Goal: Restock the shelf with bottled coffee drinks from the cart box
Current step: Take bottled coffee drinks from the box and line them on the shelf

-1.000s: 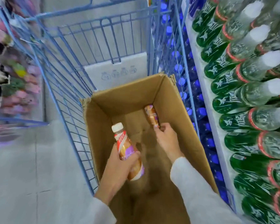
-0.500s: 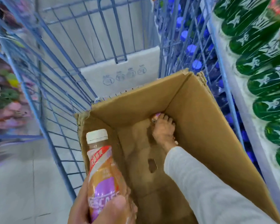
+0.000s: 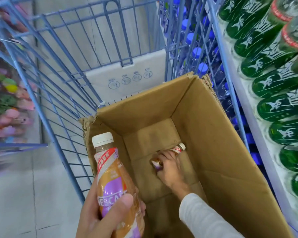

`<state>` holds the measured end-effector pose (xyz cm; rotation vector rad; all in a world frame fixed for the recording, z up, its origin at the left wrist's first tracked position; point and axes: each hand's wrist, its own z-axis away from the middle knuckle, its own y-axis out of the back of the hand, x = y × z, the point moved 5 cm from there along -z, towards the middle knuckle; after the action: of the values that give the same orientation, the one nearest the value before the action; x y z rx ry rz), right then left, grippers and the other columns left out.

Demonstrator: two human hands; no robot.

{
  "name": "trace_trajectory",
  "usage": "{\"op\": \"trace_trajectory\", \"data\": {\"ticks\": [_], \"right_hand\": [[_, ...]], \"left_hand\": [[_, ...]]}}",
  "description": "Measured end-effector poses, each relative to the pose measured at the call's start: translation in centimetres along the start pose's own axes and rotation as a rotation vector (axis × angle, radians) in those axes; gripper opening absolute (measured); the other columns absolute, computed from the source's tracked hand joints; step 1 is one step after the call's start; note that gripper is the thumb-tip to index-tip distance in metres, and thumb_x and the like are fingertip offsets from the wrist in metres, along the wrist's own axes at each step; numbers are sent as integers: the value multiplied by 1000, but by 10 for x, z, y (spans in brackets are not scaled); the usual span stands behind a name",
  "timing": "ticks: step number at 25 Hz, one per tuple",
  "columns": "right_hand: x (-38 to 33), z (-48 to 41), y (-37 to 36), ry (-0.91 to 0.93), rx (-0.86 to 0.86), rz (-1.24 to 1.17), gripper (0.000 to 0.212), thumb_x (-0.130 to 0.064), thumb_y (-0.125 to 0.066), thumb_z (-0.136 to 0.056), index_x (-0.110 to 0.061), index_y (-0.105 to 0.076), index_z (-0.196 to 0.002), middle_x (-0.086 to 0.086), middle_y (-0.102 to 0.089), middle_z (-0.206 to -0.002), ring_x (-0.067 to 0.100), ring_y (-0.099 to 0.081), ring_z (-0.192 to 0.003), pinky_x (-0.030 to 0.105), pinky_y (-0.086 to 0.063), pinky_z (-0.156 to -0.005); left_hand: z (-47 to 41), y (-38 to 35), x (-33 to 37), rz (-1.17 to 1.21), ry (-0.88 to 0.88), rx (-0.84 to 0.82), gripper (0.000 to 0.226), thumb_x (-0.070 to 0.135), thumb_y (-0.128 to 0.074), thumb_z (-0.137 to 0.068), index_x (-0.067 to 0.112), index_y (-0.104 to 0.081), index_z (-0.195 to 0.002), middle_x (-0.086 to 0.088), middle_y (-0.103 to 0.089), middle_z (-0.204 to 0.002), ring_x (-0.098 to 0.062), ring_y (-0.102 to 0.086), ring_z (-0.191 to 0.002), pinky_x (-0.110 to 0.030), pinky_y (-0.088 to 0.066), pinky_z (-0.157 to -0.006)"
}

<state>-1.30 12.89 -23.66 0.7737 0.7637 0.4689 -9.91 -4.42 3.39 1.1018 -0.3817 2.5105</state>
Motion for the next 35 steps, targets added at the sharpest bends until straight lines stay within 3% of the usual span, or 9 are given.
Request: {"op": "trace_trajectory", "data": {"ticks": [4,8,11,15,18,23,26,31,35], "right_hand": [[11,21,1,-601,363,-572,58,-19,-77,-77,-12,-57,-130,8,-49,-137,29,-46,-128,40,-37,-110],[12,-7,-11,-1087,374,-1030,96,-30,-87,-70,-9,-25,-141,19,-37,-137,42,-54,-113,43,-47,-101],[9,-27,-21,-1295,306,-1200,107,-44,-85,-54,-11,-23,-134,15,-50,-126,38,-62,-96,52,-54,-92],[11,-28,-19,-1249,237,-1260,93,-49,-82,-39,-14,-52,-120,10,-64,-108,35,-66,-88,56,-54,-91],[-14,13,11,-1157,221,-1421,74,-39,-81,-53,-11,-58,-118,11,-69,-104,29,-70,-83,41,-60,-77],[-66,125,86,-946,164,-1581,55,-27,-81,-72,-17,-61,-123,9,-73,-103,19,-70,-74,21,-51,-52],[-86,205,142,-783,301,-1637,47,-21,-81,-73,-20,-64,-116,7,-74,-96,20,-71,-77,31,-58,-66],[-87,352,229,-596,600,-1697,53,-20,-81,-58,-20,-63,-108,-2,-71,-78,11,-67,-68,29,-54,-64],[-48,481,248,-537,870,-1819,49,-22,-80,-58,-20,-65,-105,5,-70,-87,18,-67,-72,38,-56,-71]], "left_hand": [[-4,-7,-4,56,39,5,128,55,-96,-7,17,-63,-124,-27,-71,-88,-52,-69,-69,-48,-58,-57],[-6,-11,-3,79,54,28,129,56,-94,-3,15,-64,-122,-26,-72,-85,-48,-70,-66,-41,-59,-52],[-5,-13,-3,61,58,37,134,54,-94,-1,12,-63,-124,-26,-72,-85,-47,-70,-66,-37,-58,-50],[-11,-5,-18,4,50,87,119,34,-91,-12,12,-62,-125,-26,-72,-90,-47,-71,-69,-42,-60,-53],[-10,0,-29,-23,121,95,103,47,-95,-28,32,-61,-123,-18,-70,-107,-47,-69,-92,-61,-59,-78],[10,-28,-8,-130,91,-18,66,48,-90,-60,46,-56,-116,-3,-66,-111,-27,-69,-99,-43,-62,-77],[47,-53,15,-219,32,-103,36,36,-78,-79,41,-56,-107,4,-63,-100,-16,-66,-90,-27,-56,-62],[134,-110,36,-278,-57,-397,49,41,-87,-59,26,-69,-101,-19,-68,-97,-29,-65,-78,-48,-58,-74],[242,-189,8,-325,-94,-729,41,28,-82,-65,19,-71,-103,-12,-70,-89,-23,-64,-78,-45,-53,-78]]}}
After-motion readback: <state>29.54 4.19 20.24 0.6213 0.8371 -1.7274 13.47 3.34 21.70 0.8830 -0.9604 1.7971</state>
